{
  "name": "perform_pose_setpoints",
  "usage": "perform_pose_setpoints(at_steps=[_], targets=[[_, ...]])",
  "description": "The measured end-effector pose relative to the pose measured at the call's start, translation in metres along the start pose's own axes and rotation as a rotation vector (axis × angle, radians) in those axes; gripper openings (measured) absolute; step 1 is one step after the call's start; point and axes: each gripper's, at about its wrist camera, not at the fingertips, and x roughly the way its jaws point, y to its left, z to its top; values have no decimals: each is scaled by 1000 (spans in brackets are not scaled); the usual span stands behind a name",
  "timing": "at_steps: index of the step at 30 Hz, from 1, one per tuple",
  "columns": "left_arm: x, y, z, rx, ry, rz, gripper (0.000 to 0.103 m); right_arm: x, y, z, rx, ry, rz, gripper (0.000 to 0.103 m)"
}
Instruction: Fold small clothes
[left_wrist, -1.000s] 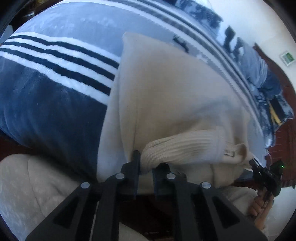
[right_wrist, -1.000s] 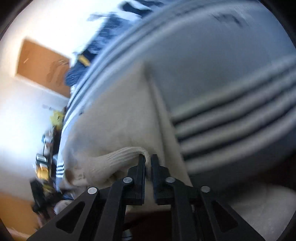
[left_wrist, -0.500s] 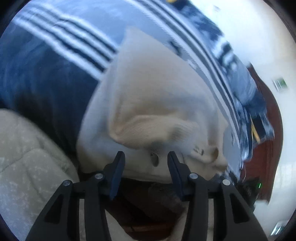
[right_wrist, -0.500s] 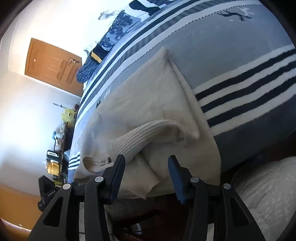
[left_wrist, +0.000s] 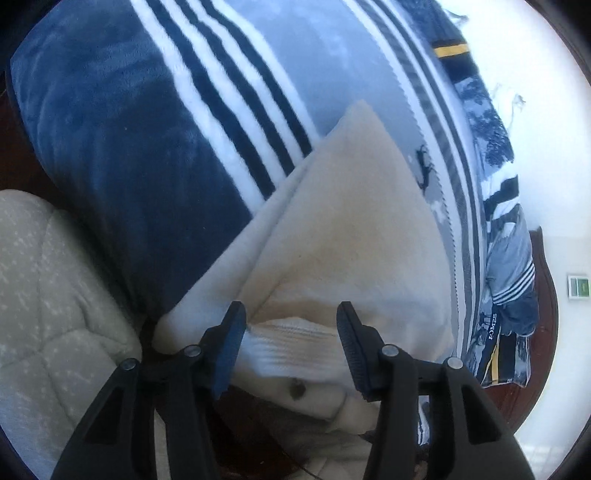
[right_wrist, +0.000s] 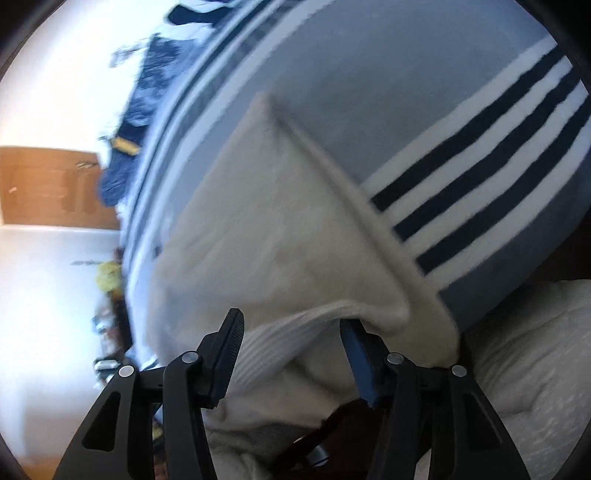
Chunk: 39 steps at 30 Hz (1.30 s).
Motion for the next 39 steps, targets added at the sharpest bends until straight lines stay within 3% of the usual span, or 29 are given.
perform_pose_setpoints(at_steps=[3,5,6,10,13,17,18,19,21,26,30,34,35,36,37,38,39], targets=[[5,-11,-4,81,14,70,49,13,-2,7,7,23,-71,56],[7,-14,-12,147,11,115,43,13,3,4,-61,13,-106,54],[7,-14,-16,171,9,124,41,11,8,-1,-113,3,-136,47],[-1,-4,-33,309,-43,155,41,3,3,-22,-261,-33,-203,39],[-1,8,-35,311,-26,116,41,0,-15,-27,-276,-26,-135,39],[-6,6,-36,311,-28,76,41,-11,-36,-22,-173,-27,27,39],[-7,5,-36,312,-27,70,42,-13,-39,-22,-150,-23,73,41],[-7,5,-35,308,-26,67,43,-15,-39,-21,-139,-20,102,49],[-3,5,-31,280,-5,52,43,-13,-38,-20,-136,-19,80,54],[-8,6,-26,228,-2,-7,43,2,-38,-24,-115,-2,92,54],[-6,9,-26,224,11,29,43,8,-39,-25,-124,-4,76,54],[10,2,-33,269,31,77,42,6,-41,-28,-130,-19,61,41],[10,2,-33,284,24,83,36,6,-41,-28,-135,-21,58,37],[9,0,-34,299,11,89,32,6,-41,-27,-139,-20,55,26],[6,-2,-36,313,1,87,22,7,-41,-28,-142,-13,58,16],[3,-3,-35,324,-4,77,10,5,-42,-29,-144,-4,69,11],[-2,-5,-35,334,-16,66,10,3,-41,-30,-152,-3,73,6]])
